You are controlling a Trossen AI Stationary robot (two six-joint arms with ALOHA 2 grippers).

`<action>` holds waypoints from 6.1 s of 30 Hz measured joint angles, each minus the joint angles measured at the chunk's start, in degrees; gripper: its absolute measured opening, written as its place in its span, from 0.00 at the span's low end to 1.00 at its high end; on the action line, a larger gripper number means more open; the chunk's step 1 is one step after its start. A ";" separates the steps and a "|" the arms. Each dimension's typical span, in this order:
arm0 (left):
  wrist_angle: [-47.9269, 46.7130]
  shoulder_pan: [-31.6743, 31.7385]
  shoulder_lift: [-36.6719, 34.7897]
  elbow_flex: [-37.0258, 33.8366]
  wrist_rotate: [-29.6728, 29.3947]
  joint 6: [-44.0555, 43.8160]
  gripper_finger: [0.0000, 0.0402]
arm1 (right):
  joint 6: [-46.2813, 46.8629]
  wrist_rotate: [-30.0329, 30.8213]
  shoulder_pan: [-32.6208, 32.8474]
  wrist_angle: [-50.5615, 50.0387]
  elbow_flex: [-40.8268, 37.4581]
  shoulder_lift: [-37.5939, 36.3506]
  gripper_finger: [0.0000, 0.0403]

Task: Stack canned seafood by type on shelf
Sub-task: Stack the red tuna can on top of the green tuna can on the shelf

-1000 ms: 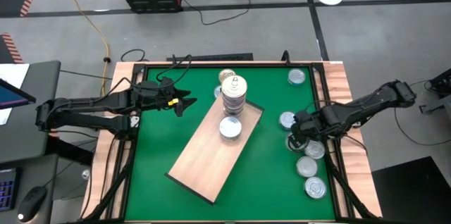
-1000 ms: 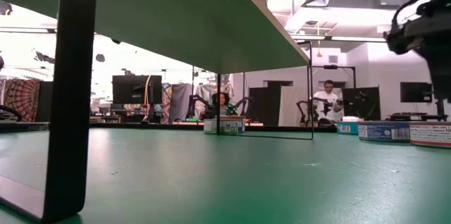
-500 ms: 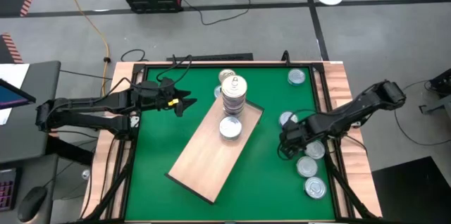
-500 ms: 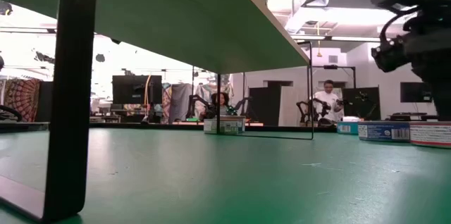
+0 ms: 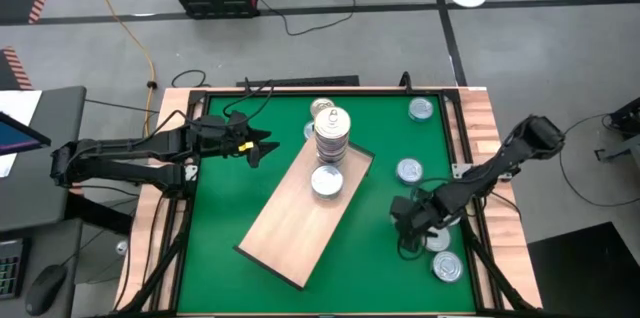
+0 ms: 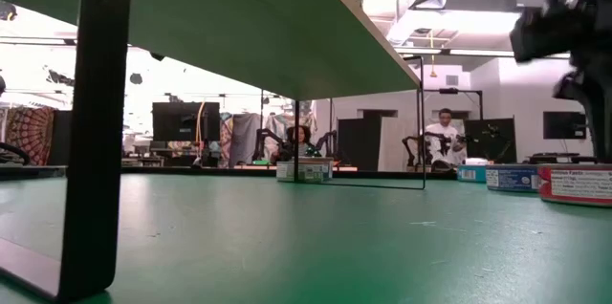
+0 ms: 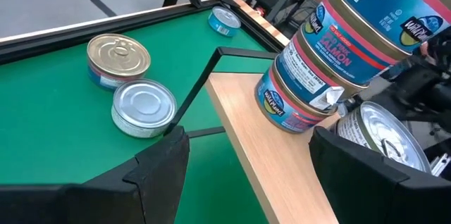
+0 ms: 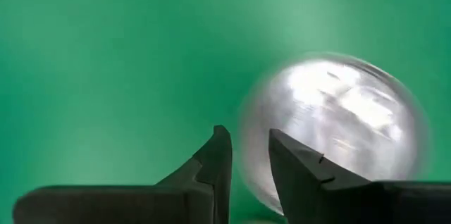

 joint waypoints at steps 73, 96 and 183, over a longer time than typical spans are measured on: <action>-0.52 0.02 -0.02 0.00 3.87 -0.26 0.70 | 4.28 -11.86 -13.84 6.77 0.41 7.76 0.26; -1.22 0.02 -0.01 0.00 4.43 -0.21 0.70 | -2.45 -9.28 -26.21 -11.80 0.25 0.39 0.13; -0.92 0.02 0.00 0.00 4.09 -0.10 0.70 | -3.41 8.36 -8.51 -8.63 15.48 9.14 0.38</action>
